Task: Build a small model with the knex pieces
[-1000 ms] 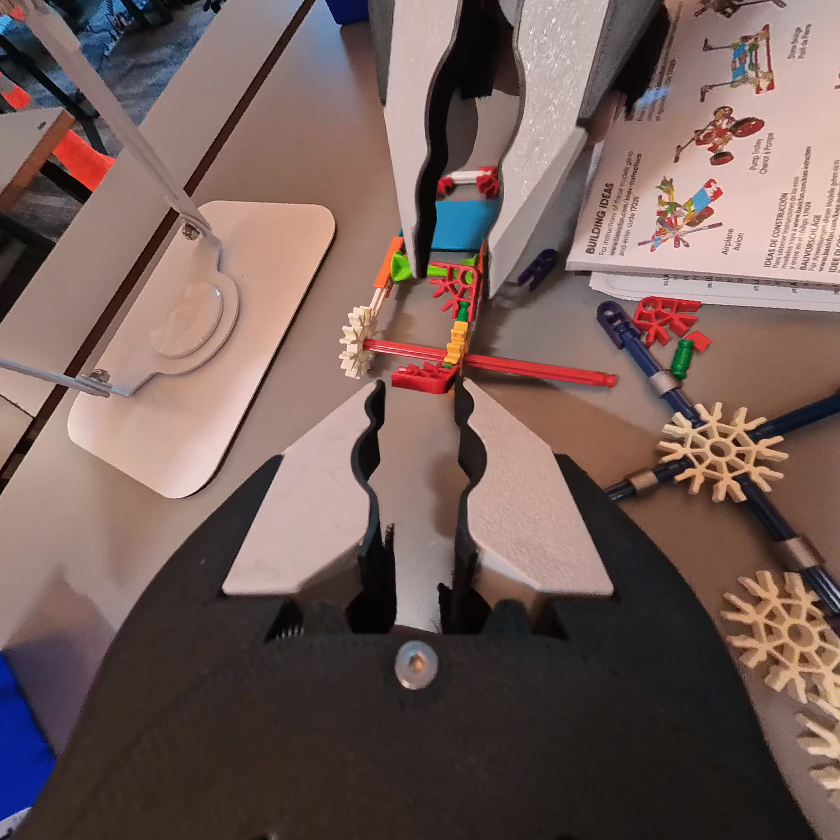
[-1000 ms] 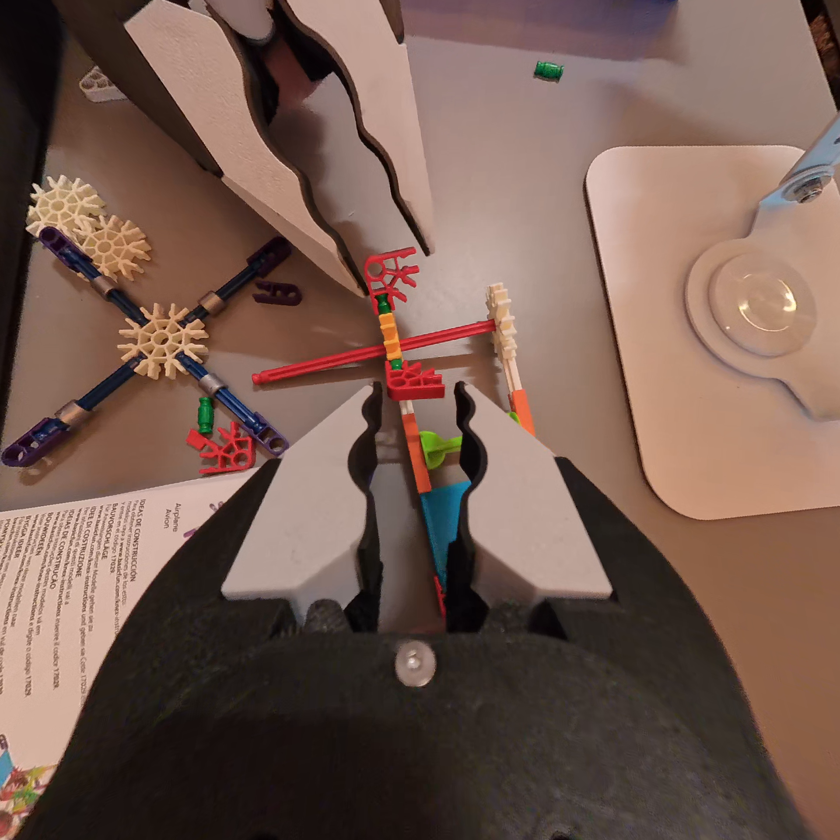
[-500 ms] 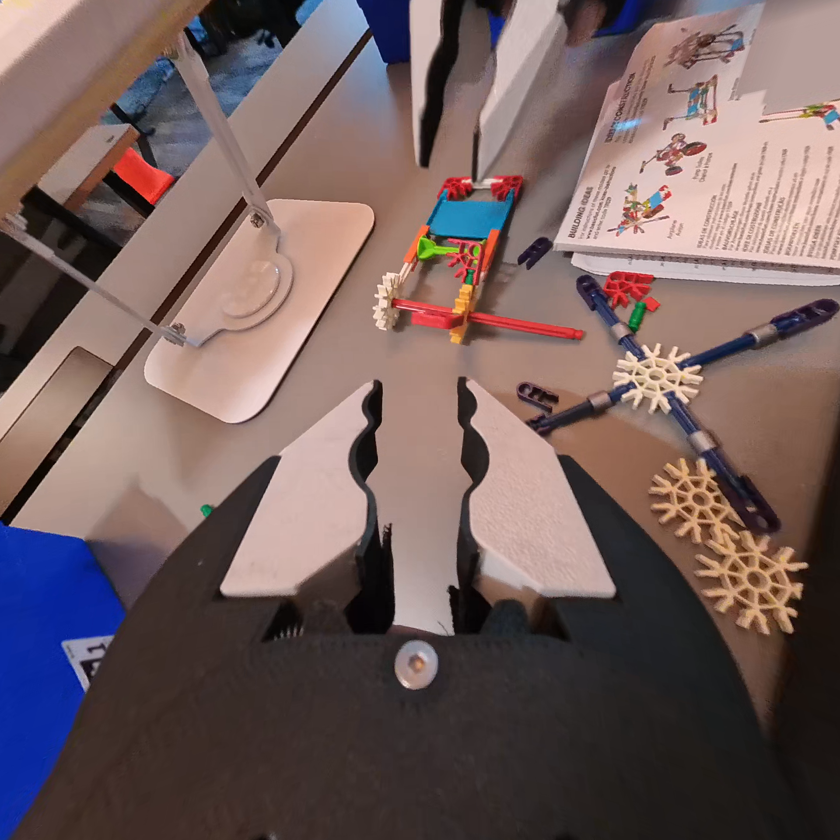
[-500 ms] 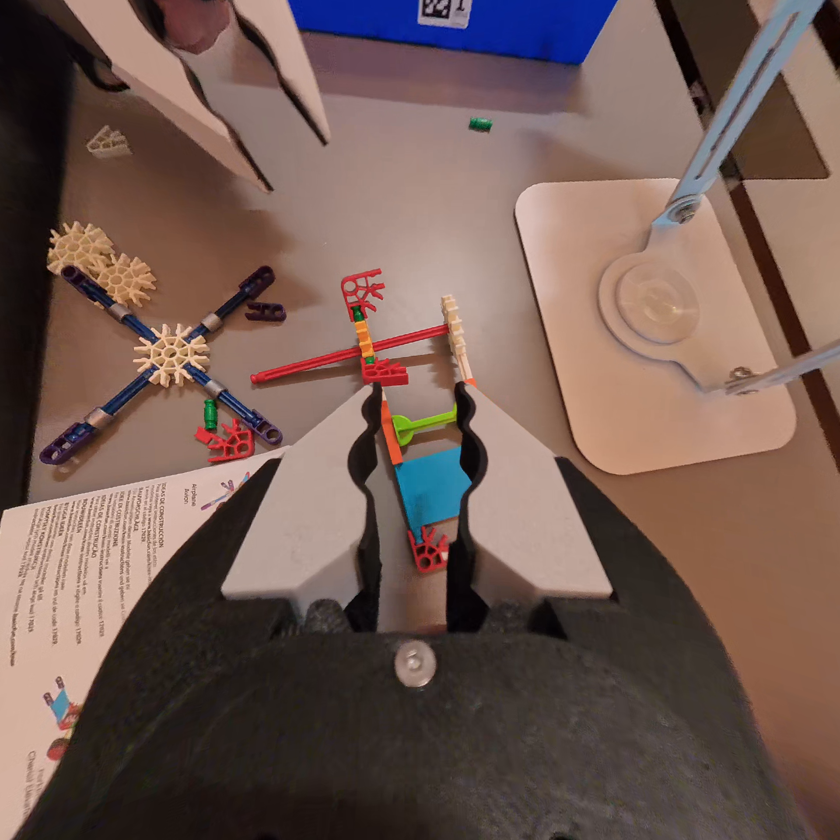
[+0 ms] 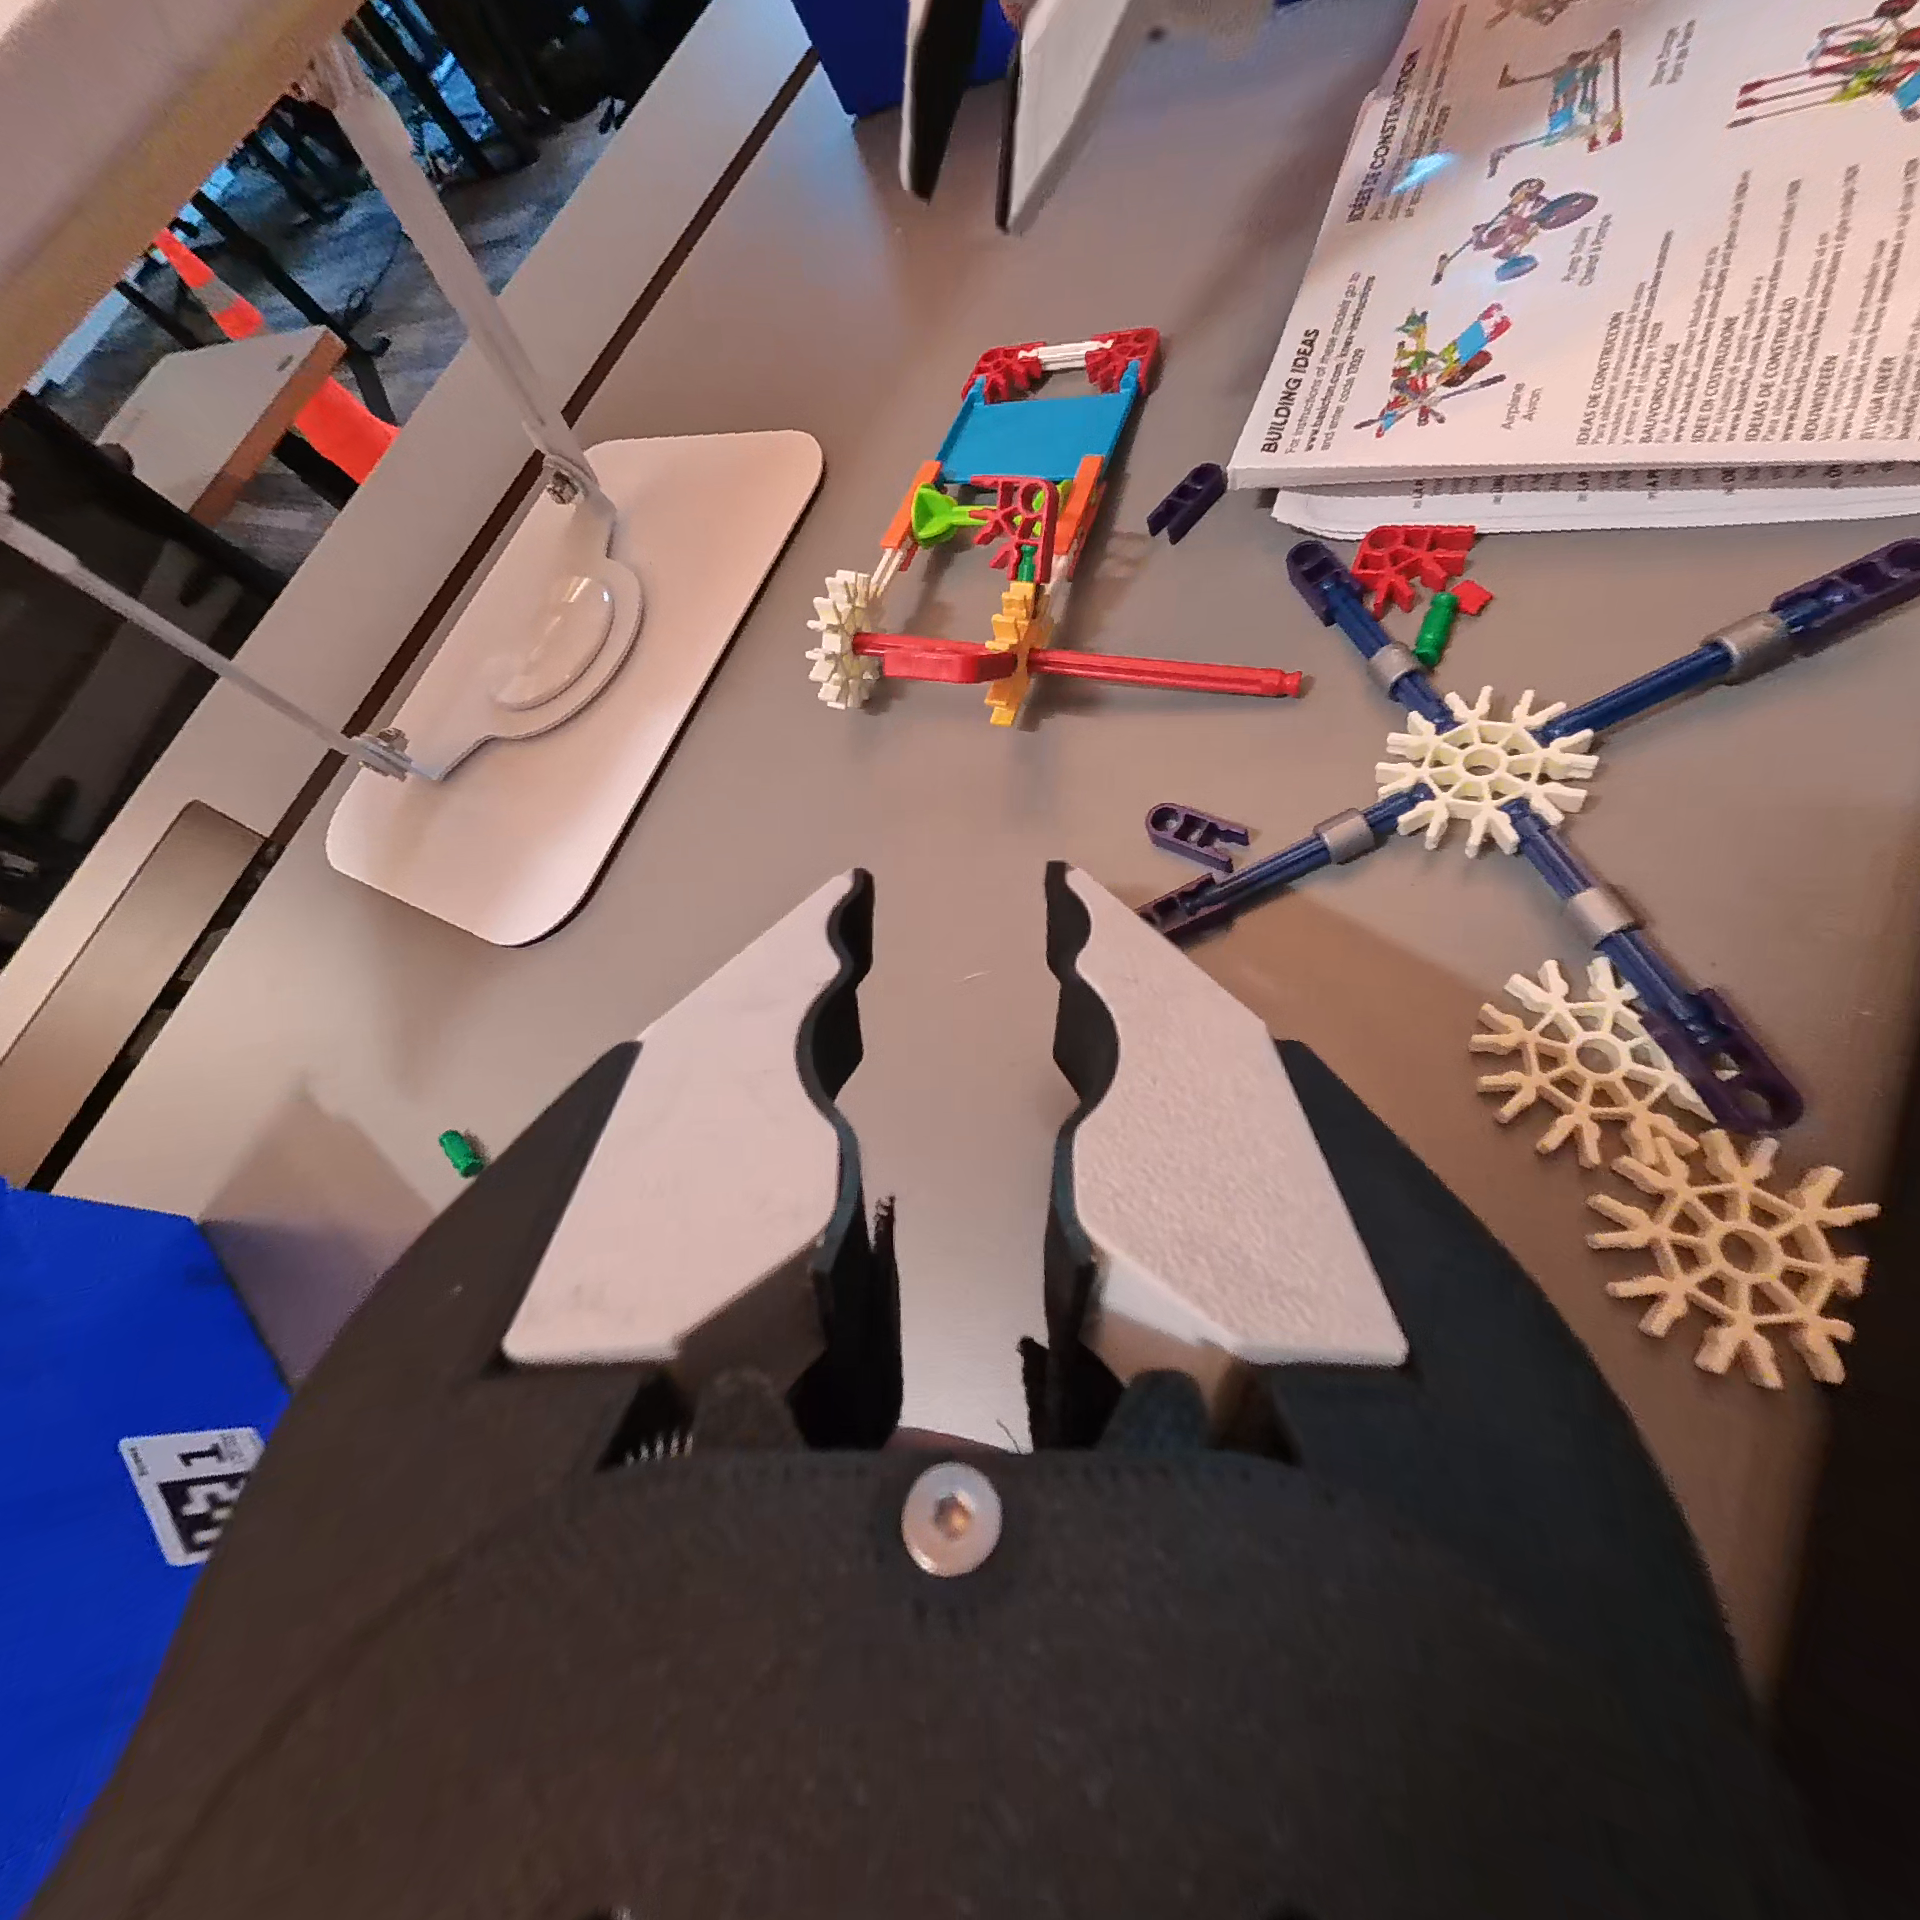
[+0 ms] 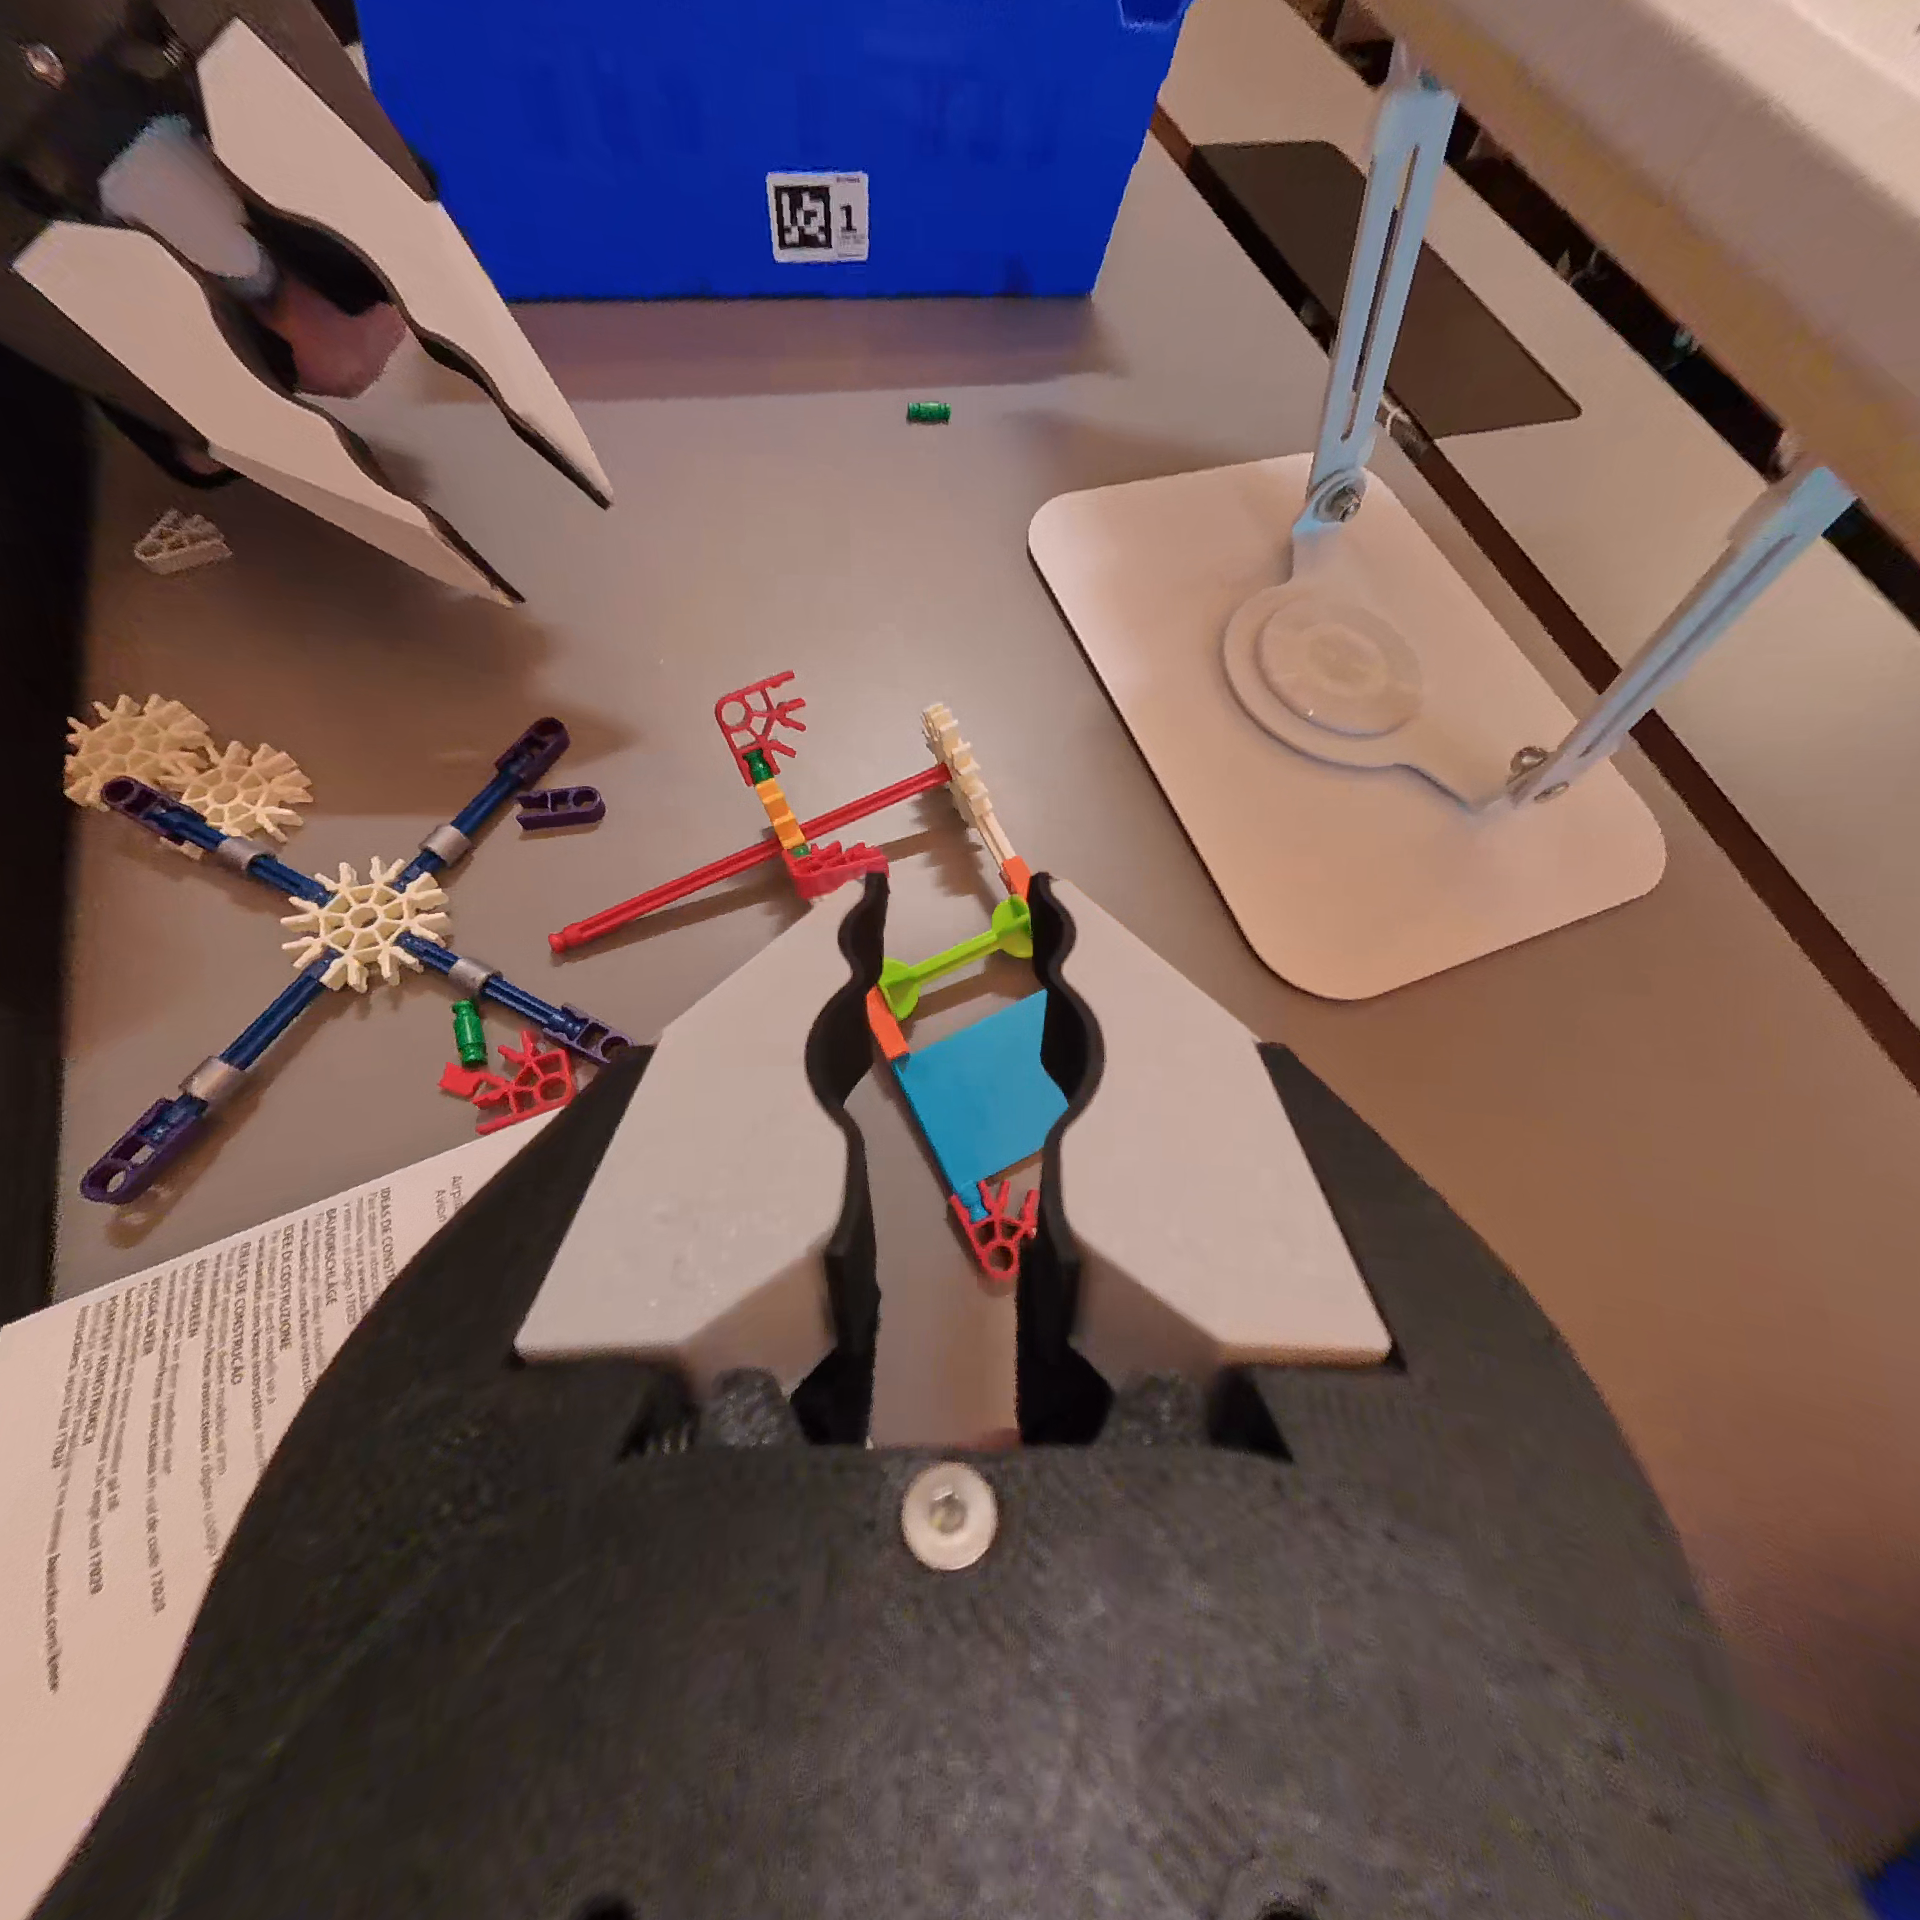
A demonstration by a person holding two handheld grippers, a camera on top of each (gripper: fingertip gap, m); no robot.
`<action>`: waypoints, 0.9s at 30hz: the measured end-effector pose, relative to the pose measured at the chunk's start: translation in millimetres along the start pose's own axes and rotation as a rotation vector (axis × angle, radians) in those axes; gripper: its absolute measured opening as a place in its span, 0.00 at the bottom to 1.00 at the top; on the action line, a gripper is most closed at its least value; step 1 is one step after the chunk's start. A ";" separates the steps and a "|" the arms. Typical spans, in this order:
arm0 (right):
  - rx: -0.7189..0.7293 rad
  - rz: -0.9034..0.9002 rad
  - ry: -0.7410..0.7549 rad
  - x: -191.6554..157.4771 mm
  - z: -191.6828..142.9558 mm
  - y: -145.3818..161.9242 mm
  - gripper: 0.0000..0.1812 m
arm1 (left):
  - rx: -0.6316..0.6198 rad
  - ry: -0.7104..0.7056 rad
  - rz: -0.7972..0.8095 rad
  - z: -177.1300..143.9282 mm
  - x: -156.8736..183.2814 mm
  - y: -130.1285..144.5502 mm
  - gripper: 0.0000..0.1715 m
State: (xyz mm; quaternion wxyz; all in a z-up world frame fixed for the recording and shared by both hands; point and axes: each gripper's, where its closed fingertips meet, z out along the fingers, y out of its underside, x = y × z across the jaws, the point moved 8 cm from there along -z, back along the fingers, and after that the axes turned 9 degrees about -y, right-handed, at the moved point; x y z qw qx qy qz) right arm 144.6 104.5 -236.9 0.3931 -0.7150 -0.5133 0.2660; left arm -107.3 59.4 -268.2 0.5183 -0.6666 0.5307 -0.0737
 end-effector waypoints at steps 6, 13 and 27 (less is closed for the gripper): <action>-0.027 0.006 -0.017 3.2 11.0 11.4 0.15 | 0.002 0.038 -0.012 0.9 2.8 0.5 0.18; -0.048 -0.011 -0.042 2.4 14.7 19.8 0.15 | -0.008 0.144 -0.027 -7.5 5.8 1.9 0.13; -0.042 -0.036 -0.051 1.1 26.6 29.1 0.14 | -0.202 -0.349 0.057 -148.5 -136.6 7.8 0.33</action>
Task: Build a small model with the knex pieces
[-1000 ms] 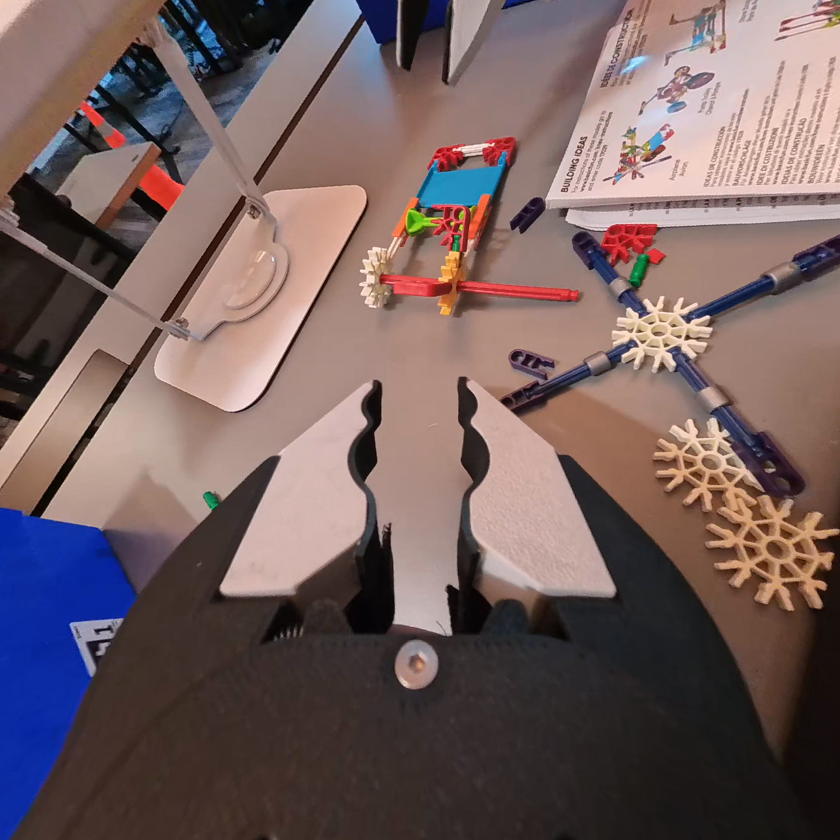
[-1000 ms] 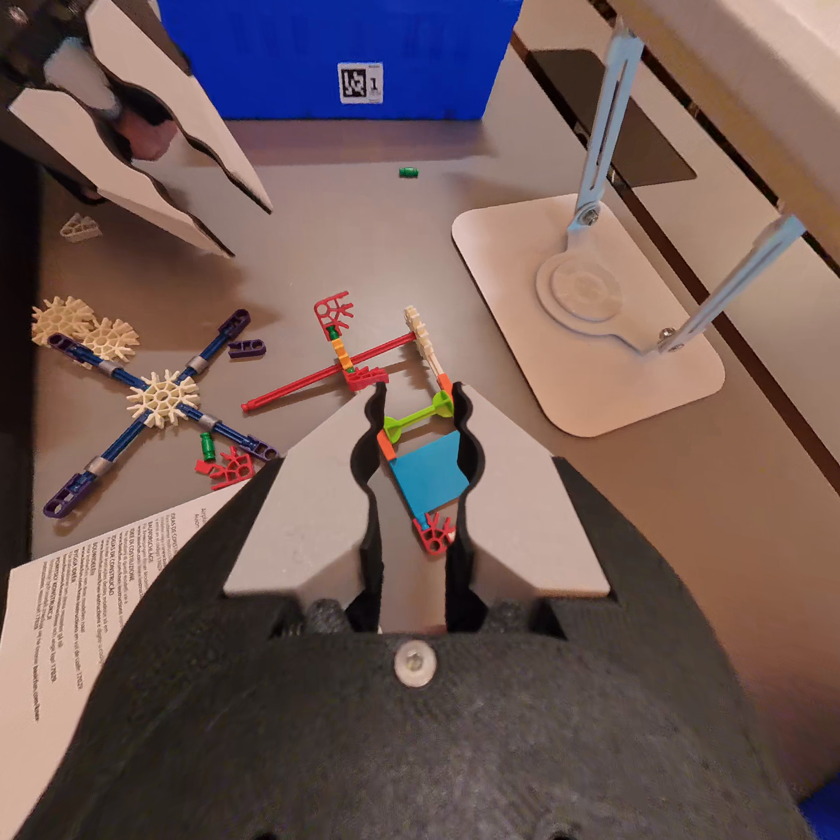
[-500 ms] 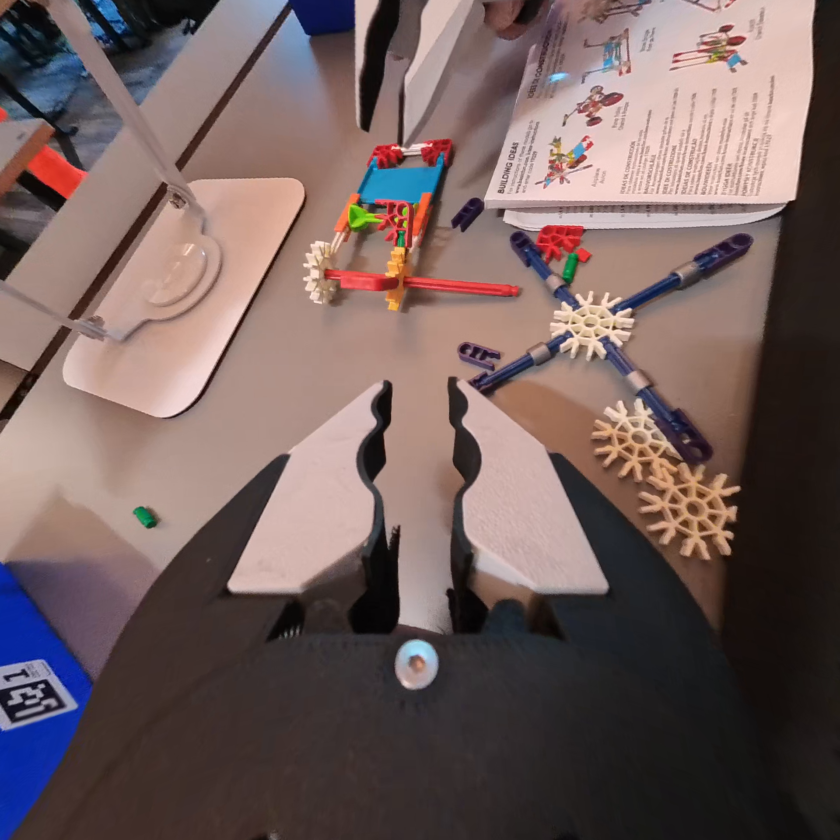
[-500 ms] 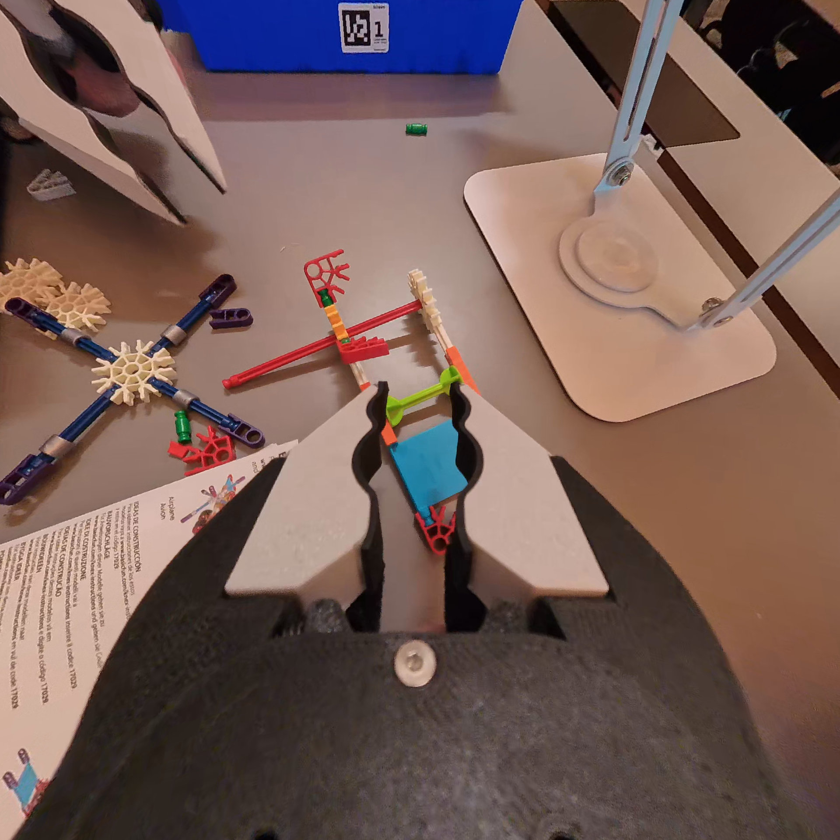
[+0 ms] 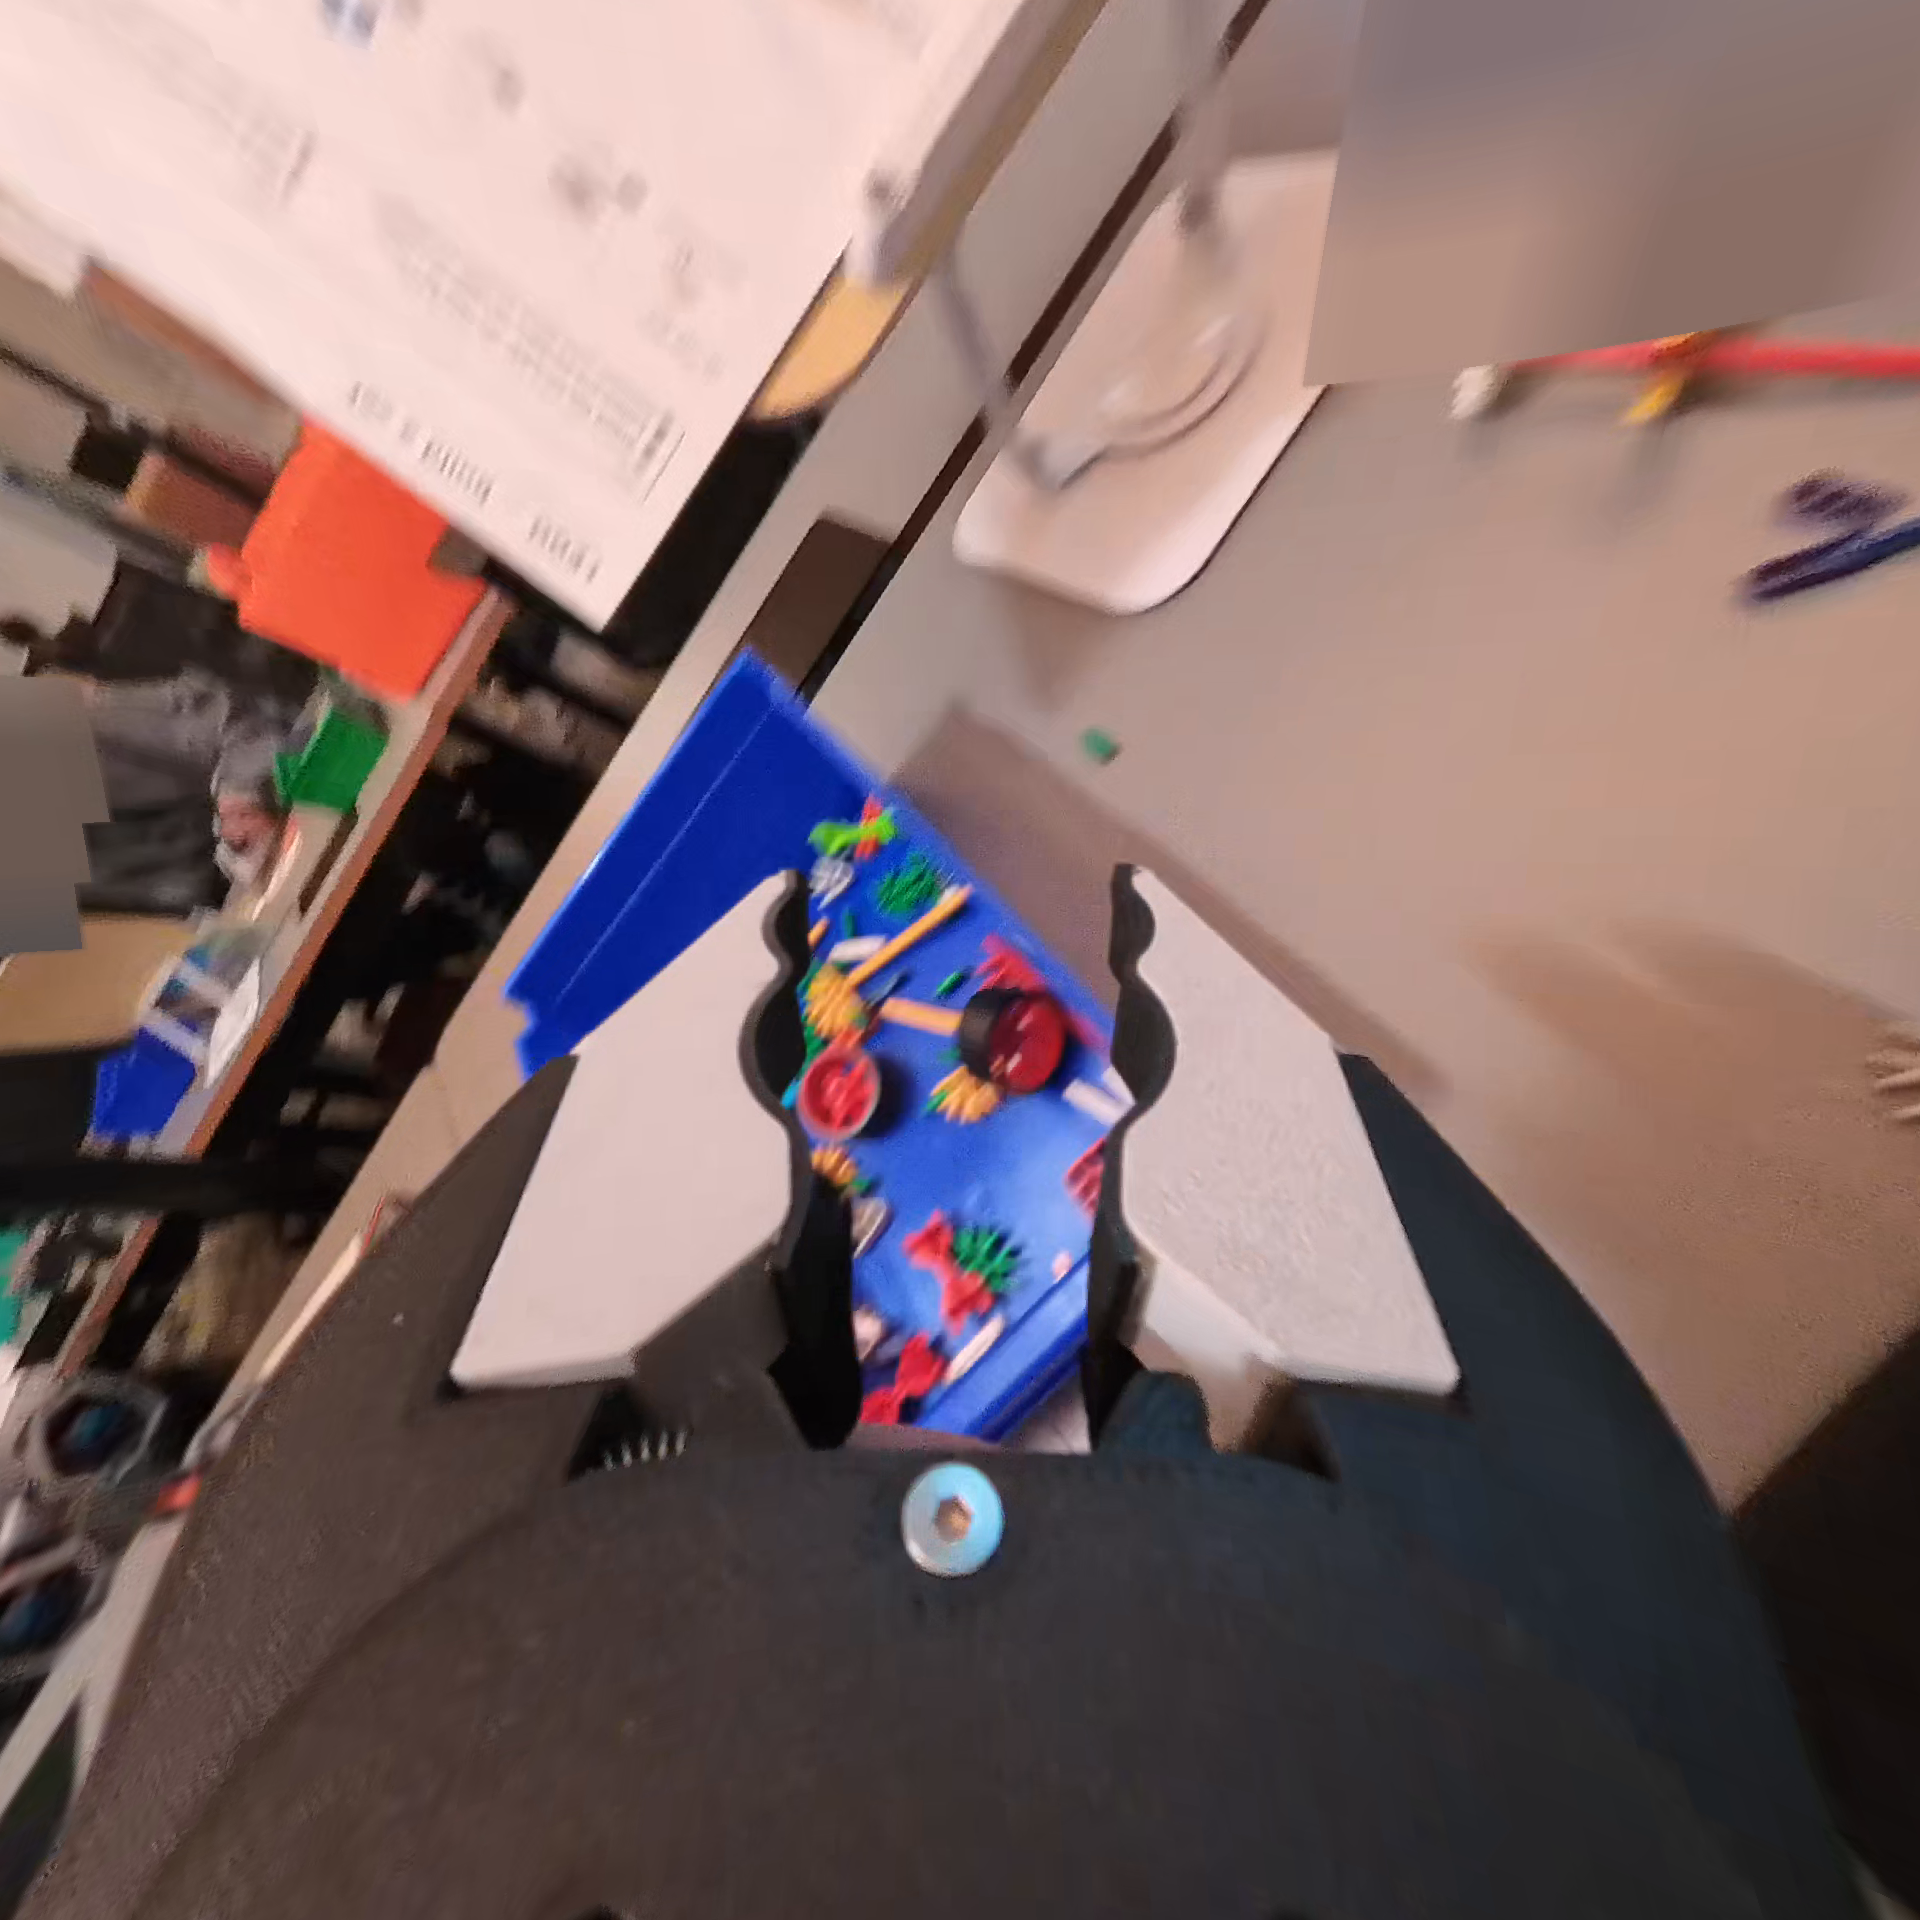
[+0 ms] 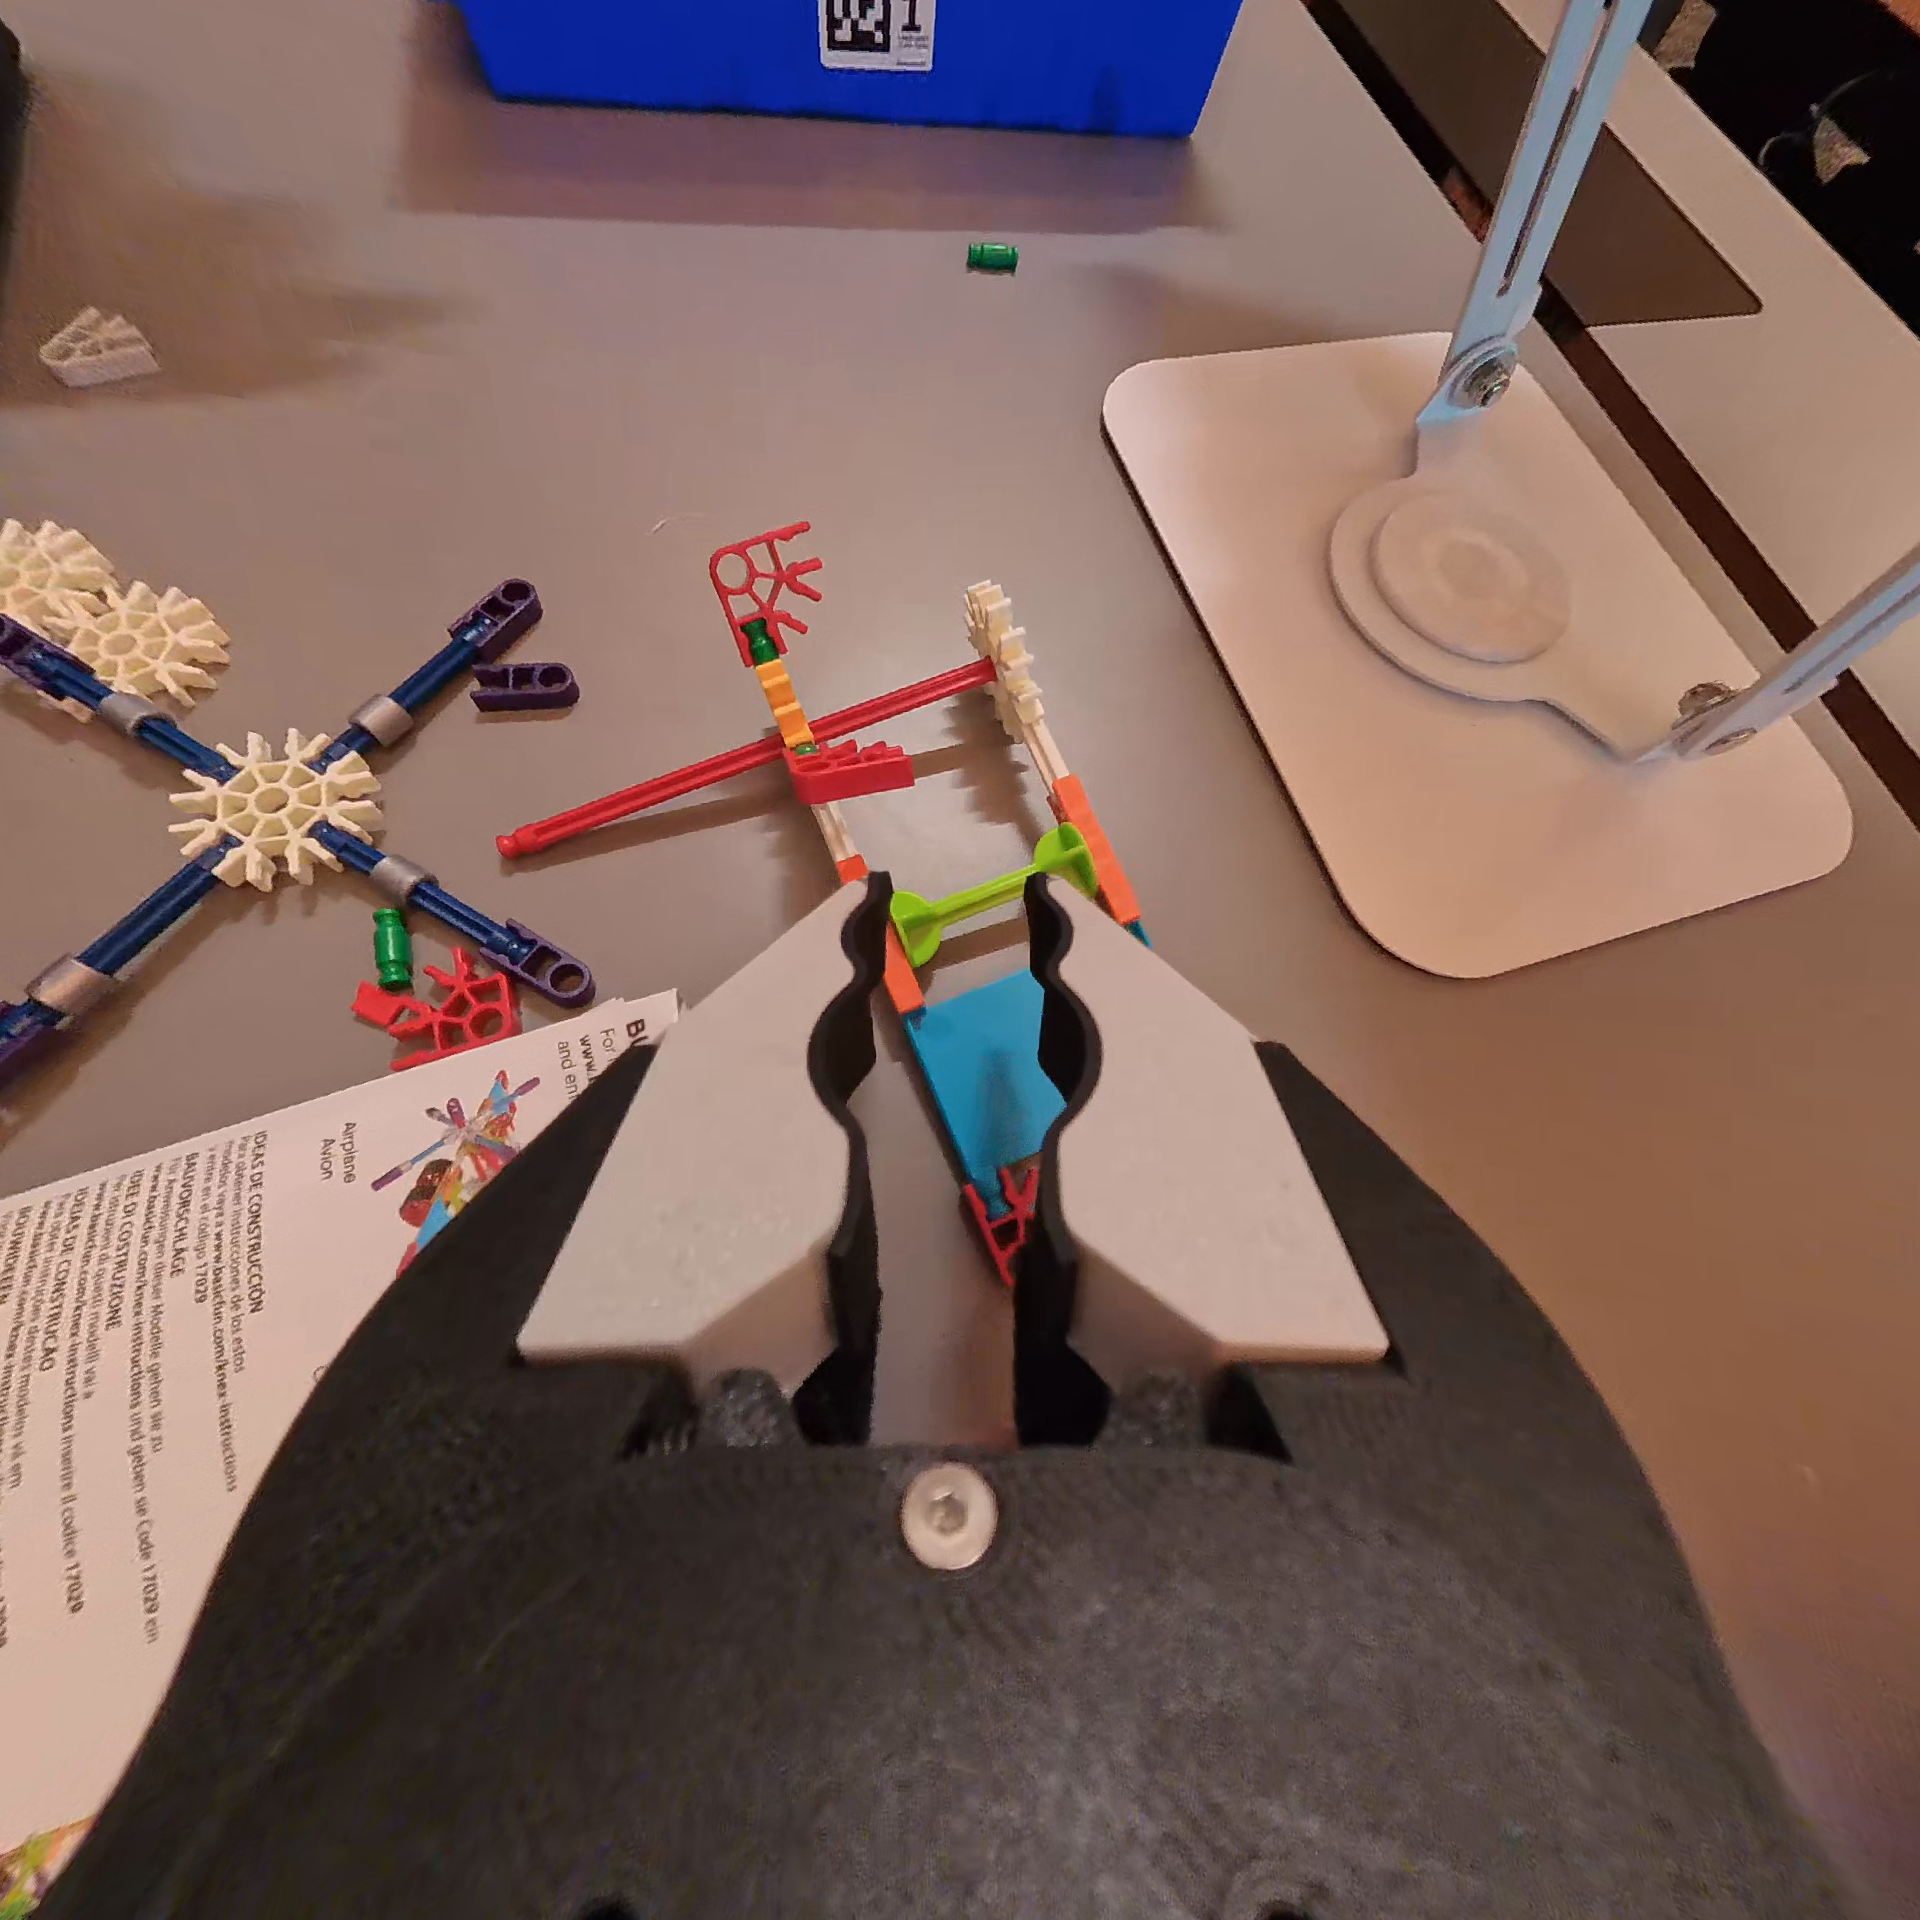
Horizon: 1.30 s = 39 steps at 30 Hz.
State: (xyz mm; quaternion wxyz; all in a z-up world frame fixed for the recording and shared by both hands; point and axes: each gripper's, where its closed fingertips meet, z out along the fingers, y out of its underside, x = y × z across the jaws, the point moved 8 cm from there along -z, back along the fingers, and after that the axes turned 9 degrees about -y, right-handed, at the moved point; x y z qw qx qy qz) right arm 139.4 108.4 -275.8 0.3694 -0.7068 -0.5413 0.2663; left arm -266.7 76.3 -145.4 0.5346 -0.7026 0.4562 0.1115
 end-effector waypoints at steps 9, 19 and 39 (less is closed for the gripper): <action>0.030 -0.005 0.036 4.2 -6.3 1.8 0.12 | -0.385 0.093 -0.044 84.7 -57.2 86.5 0.22; 0.037 0.017 0.050 12.5 -6.6 9.4 0.11 | -0.431 0.293 -0.013 136.0 -54.8 110.6 0.19; 0.039 0.018 0.051 11.2 -7.1 9.2 0.10 | -0.619 0.440 -0.397 222.9 -48.4 110.1 0.12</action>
